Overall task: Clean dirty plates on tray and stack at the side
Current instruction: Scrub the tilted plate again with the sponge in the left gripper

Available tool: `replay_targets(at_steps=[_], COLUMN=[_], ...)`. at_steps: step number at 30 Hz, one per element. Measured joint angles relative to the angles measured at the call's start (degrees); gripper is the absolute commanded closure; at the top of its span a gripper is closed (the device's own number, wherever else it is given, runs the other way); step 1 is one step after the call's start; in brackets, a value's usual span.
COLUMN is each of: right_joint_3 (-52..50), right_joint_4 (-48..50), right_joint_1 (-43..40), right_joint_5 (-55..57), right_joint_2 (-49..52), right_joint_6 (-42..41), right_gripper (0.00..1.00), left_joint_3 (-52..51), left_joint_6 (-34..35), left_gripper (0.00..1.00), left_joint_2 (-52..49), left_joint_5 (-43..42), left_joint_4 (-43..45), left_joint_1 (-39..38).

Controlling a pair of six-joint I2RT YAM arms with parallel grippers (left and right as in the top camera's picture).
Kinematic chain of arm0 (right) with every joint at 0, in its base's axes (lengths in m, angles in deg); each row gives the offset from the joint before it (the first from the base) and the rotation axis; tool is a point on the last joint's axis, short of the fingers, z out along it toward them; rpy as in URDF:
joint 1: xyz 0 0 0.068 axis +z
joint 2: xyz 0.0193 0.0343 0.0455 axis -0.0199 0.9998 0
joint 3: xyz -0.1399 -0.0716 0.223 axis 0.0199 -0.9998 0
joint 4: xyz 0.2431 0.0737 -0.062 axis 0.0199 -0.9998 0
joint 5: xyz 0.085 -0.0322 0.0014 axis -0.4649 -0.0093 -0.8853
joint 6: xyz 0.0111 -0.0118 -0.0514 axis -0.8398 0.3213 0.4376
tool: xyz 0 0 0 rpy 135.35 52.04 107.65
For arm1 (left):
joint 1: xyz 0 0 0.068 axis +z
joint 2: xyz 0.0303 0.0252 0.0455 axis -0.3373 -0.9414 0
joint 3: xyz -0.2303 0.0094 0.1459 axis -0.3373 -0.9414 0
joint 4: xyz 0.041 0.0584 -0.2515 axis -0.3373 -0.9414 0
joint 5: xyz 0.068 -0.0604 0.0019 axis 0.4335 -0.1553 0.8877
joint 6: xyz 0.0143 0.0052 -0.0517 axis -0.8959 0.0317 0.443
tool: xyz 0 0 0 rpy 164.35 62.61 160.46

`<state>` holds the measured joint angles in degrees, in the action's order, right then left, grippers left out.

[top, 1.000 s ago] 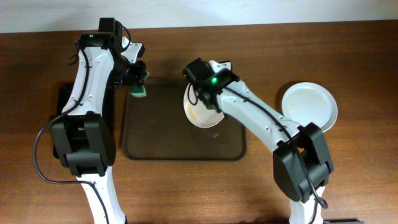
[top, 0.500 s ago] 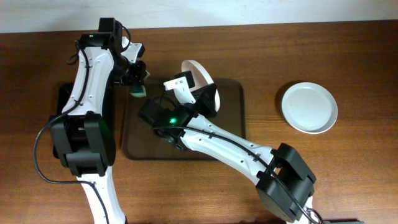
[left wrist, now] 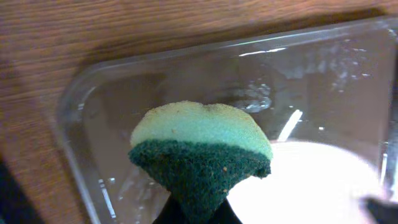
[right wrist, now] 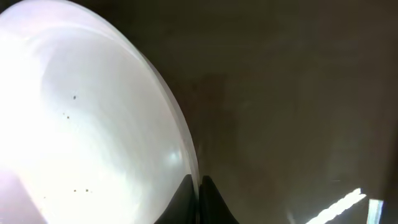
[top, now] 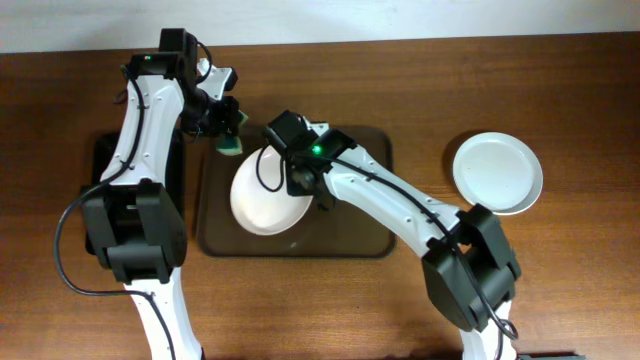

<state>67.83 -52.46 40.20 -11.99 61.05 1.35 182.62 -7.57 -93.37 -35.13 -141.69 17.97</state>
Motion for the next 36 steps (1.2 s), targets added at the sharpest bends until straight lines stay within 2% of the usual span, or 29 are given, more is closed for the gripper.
replay_targets(at_steps=[6, 11, 14, 20, 25, 36], right_joint_3=[0.0, -0.02, -0.02, -0.13, -0.35, -0.55], right_joint_4=[1.29, 3.41, 4.5, 4.37, 4.17, 4.76], right_joint_1=[-0.33, -5.14, -6.78, -6.78, -7.28, -6.84], right_joint_5=[-4.7, -5.11, -5.14, -4.9, -4.94, -7.04], right_joint_2=[1.6, 1.6, 1.6, 1.6, 1.92, 1.92], right_joint_6=[-0.5, -3.69, -4.79, -5.42, -5.9, -5.6], right_gripper=[0.96, 0.96, 0.96, 0.96, 0.96, 0.96], left_joint_3=[-2.93, -5.6, -7.98, -15.37, -15.41, -16.11], left_joint_6=[7.61, 12.68, 14.8, 16.59, 16.81, 16.81], left_gripper=[1.0, 1.0, 1.0, 1.0, 0.99, 0.99], left_joint_2=[0.0, 0.0, 0.0, -0.07, 0.0, 0.04], left_joint_5=[-2.12, -2.78, -3.02, -2.4, 4.52, 26.95], left_joint_4=[-1.49, -0.61, 1.68, 12.55, 15.58, 7.91], left_joint_1=[-7.48, -10.69, -10.64, -13.44, -17.07, -15.43])
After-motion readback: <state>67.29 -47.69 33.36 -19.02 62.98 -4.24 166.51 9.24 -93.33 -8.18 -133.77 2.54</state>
